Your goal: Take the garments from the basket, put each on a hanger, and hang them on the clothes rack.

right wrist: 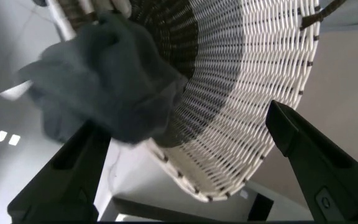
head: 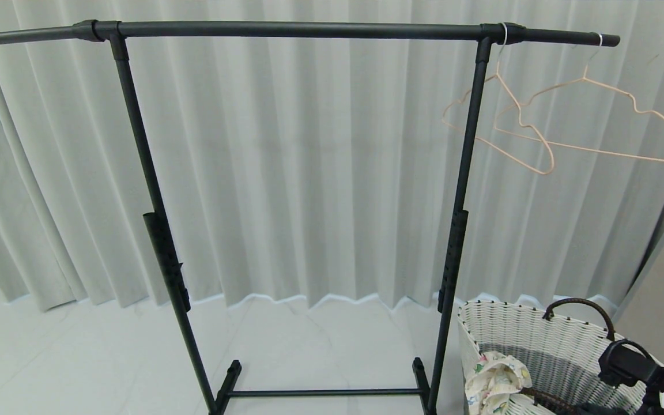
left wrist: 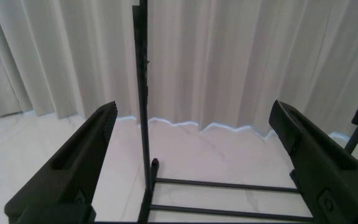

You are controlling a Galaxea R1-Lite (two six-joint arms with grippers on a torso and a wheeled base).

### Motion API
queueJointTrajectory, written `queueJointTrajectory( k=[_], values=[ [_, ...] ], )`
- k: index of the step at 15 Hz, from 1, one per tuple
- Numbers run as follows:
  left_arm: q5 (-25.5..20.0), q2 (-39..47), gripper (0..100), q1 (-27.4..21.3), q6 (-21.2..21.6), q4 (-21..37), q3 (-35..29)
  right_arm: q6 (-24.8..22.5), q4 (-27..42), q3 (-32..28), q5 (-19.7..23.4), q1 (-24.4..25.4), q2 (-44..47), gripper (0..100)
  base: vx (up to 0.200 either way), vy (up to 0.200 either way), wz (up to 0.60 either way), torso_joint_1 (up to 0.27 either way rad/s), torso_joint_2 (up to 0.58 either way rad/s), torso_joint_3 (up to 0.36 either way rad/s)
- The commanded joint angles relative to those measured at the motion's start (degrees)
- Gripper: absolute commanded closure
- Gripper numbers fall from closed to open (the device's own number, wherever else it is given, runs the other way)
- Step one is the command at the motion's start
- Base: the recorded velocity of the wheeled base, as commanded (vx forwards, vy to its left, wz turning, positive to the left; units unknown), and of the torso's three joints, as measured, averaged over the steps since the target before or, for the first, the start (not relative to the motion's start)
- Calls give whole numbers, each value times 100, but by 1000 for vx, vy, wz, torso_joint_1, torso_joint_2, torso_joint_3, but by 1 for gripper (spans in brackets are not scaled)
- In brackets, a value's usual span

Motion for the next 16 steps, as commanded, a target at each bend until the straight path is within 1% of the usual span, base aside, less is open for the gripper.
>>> queueJointTrajectory(
  k=[1, 3, 6, 7, 12, 14, 16],
  values=[
    [4, 7, 0, 0, 2, 0, 0, 0, -264, 0, 2, -18, 559, 0, 0, 0, 0, 0, 0, 0],
    [-5, 7, 0, 0, 2, 0, 0, 0, -448, 9, -7, -18, 620, 0, 0, 0, 0, 0, 0, 0],
    [-5, 7, 0, 0, 10, 0, 0, 0, -492, 26, 2, -9, 603, 0, 0, 0, 0, 0, 0, 0],
    [-5, 7, 0, 0, 2, 0, 0, 0, -492, 35, 2, -9, 594, 100, 0, 0, 0, 0, 0, 0],
    [-5, 7, 0, 0, 2, 0, 0, 0, -721, 185, -7, -9, 269, 100, 0, 0, 0, 0, 0, 0],
    [-5, 7, 0, 0, 2, 0, 0, 0, -729, 246, -77, -9, -188, 100, 0, 0, 0, 0, 0, 0],
    [-5, 7, 0, 0, 10, 9, 0, 9, -685, 114, -174, -18, -803, 100, 0, 0, 0, 0, 0, 0]
  ],
)
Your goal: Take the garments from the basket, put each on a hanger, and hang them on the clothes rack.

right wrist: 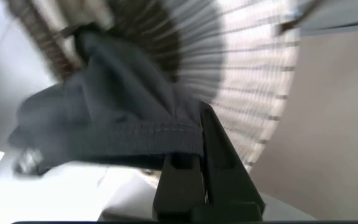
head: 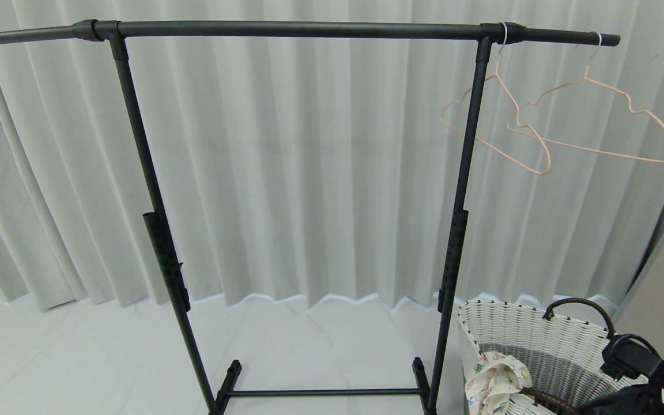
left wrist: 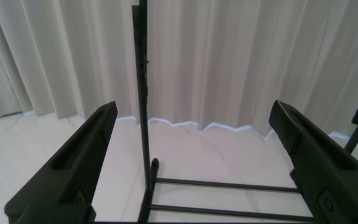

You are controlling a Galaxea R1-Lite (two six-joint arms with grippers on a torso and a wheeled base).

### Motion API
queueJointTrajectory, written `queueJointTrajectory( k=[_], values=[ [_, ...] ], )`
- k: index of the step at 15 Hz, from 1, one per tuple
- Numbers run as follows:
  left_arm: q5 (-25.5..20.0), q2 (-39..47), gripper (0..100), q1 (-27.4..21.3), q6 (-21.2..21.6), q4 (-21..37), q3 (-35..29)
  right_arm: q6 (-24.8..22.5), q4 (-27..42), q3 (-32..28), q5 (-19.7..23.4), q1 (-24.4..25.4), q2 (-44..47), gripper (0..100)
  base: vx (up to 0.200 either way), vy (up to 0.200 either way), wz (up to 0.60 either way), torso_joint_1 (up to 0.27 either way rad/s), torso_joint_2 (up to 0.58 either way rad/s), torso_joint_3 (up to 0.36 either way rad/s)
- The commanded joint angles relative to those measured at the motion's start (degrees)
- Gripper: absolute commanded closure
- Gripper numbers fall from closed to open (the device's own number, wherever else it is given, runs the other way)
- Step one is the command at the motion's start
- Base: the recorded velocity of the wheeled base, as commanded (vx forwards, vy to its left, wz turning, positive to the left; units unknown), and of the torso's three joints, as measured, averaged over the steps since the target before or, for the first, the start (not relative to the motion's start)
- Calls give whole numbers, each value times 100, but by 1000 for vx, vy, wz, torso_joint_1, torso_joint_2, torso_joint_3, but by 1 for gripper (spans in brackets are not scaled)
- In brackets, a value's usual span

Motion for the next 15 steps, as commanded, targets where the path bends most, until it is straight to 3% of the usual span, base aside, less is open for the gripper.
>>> queueJointTrajectory(
  k=[1, 2, 5, 6, 9, 11, 15],
  values=[
    [2, 7, 0, 0, 13, -5, 0, 4, 92, -211, -87, -27, -854, 100, 0, 0, 0, 0, 0, 0],
    [2, 7, 0, 0, 31, -5, 0, 4, 303, -413, -140, -62, -1092, 100, 0, 0, 0, 0, 0, 0],
    [-7, 7, 0, 0, 31, 4, 0, 30, 2834, -1978, -210, -62, -2313, 100, 0, 0, 0, 0, 0, 0],
    [-7, 7, 0, 0, 31, -5, 0, 39, 4240, -2848, -202, -62, -2849, 100, 0, 0, 0, 0, 0, 0],
    [-7, 7, 0, 0, 22, 4, 0, 276, 6508, -4359, -193, -36, -3561, 100, -67, 0, 0, 2, 1, -1],
    [-7, 7, 0, 0, 22, -5, 0, 390, 7255, -4869, -193, 26, -3816, 100, -200, 0, 0, 7, -2, 2],
    [-7, 7, 0, 0, 22, 4, 0, 390, 7378, -5054, -193, 289, -3983, 100, -200, 0, 0, -1, 4, 4]
  ],
)
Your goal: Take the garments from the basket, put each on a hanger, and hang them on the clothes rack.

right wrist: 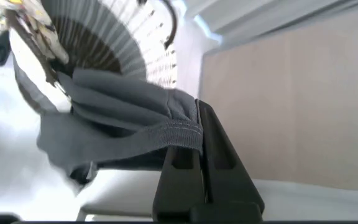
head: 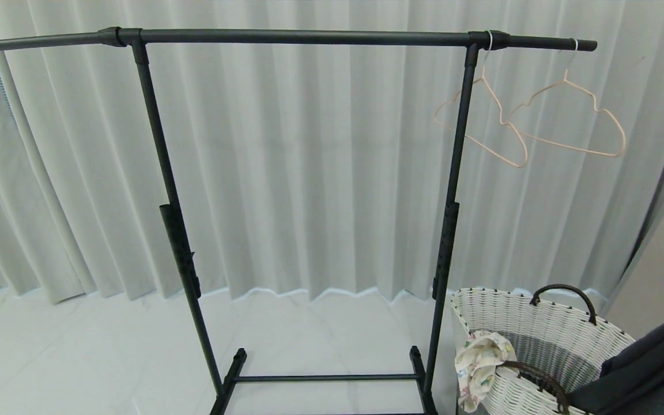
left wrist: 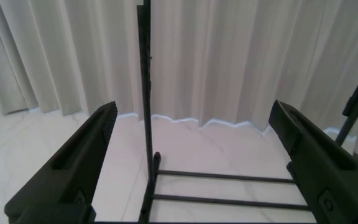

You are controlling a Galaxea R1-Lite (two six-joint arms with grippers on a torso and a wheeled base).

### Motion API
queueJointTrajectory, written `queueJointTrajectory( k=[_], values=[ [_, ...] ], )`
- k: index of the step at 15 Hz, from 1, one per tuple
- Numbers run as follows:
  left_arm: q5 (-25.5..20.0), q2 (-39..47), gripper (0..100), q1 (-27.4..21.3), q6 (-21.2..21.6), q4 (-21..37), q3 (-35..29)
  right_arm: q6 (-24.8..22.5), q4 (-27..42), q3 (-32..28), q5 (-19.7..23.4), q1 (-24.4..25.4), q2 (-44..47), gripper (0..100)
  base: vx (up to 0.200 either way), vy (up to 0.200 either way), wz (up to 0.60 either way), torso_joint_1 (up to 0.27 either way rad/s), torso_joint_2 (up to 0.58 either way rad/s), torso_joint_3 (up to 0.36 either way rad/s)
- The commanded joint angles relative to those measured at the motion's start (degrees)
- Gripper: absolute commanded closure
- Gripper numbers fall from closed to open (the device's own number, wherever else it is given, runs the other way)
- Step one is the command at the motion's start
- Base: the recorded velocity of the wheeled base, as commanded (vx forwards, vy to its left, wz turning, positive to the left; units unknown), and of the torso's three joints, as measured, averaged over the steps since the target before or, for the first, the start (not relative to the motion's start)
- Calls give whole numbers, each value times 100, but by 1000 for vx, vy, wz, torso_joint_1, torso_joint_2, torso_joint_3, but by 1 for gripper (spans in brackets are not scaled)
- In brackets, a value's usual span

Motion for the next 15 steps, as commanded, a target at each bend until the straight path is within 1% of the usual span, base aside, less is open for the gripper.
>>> queueJointTrajectory(
  k=[1, 5, 7, 10, 13, 15],
  values=[
    [4, 7, 0, 0, -5, -1, 0, 4, 0, -124, -1, 146, -178, 100, -200, 0, 0, 7, 2, 7],
    [13, -2, 0, 0, -111, -1, 0, 92, 9, -239, -1, 621, -108, 100, -200, 0, 0, 1, 1, 4],
    [22, 7, 0, 0, -137, -1, 0, 206, 44, -247, -10, 973, -82, 100, -200, 0, 0, 5, 2, 0],
    [4, 7, 0, 0, -102, -10, 0, 312, 44, -239, -1, 1359, 6, 100, 0, 0, 0, 0, 0, 0],
    [4, 7, 0, 0, -111, -1, 0, 813, 44, -239, -1, 1781, 50, 100, 0, 200, 0, 1, 6, 1],
    [13, -2, 0, 0, -155, -10, 0, 892, 44, -239, -1, 2010, 103, 100, 0, 200, 0, 5, 0, 2]
  ],
)
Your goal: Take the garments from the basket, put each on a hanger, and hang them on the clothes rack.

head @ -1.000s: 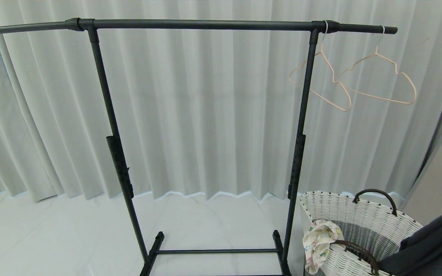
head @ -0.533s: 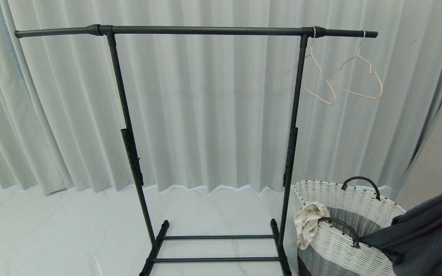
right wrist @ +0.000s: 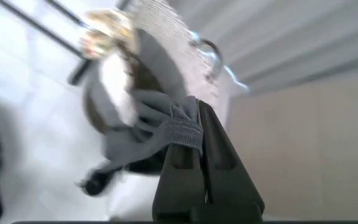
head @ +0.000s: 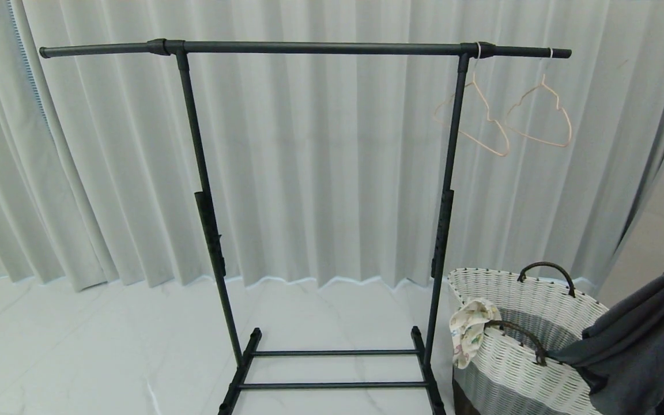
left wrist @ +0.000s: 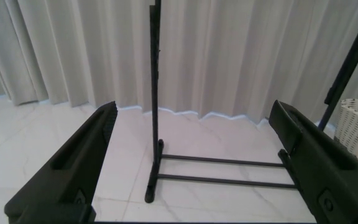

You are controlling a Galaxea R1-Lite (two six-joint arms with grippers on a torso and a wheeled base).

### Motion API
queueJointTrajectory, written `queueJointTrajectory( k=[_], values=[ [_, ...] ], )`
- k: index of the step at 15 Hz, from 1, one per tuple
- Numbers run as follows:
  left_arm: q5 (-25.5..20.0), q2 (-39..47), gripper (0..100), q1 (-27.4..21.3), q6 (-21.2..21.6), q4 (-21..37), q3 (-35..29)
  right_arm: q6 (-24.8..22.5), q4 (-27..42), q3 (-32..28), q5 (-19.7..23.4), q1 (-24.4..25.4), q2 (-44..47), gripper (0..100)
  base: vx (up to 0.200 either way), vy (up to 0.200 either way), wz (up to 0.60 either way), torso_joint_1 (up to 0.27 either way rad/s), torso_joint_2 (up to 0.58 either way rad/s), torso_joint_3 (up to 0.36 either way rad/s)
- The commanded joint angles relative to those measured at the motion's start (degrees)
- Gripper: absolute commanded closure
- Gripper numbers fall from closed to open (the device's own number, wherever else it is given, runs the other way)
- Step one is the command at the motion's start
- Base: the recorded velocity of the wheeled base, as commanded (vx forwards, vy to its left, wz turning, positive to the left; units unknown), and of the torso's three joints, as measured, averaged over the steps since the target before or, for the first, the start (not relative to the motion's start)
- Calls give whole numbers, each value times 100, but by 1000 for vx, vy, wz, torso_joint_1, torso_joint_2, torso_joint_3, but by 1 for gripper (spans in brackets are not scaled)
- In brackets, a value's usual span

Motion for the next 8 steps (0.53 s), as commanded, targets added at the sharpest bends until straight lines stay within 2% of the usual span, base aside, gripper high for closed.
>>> queueJointTrajectory(
  k=[1, 4, 6, 8],
  values=[
    [3, -2, 0, 5, -10, 0, 0, 56, -3, -11, -4, 247, 103, 100, 0, 200, 0, 2, 2, 7],
    [-5, 7, 0, 5, 52, 9, 0, 425, -3, -2, 5, 827, 252, 100, 0, 200, 0, 2, 1, -1],
    [47, -2, 0, 5, 8, -18, 0, 829, -12, -2, 5, 1354, 454, 100, 0, 0, 0, 0, 0, 0],
    [3, 7, 0, 5, 78, 0, 0, 1585, -12, -20, -4, 1996, 727, 100, 0, 0, 0, 0, 0, 0]
  ],
)
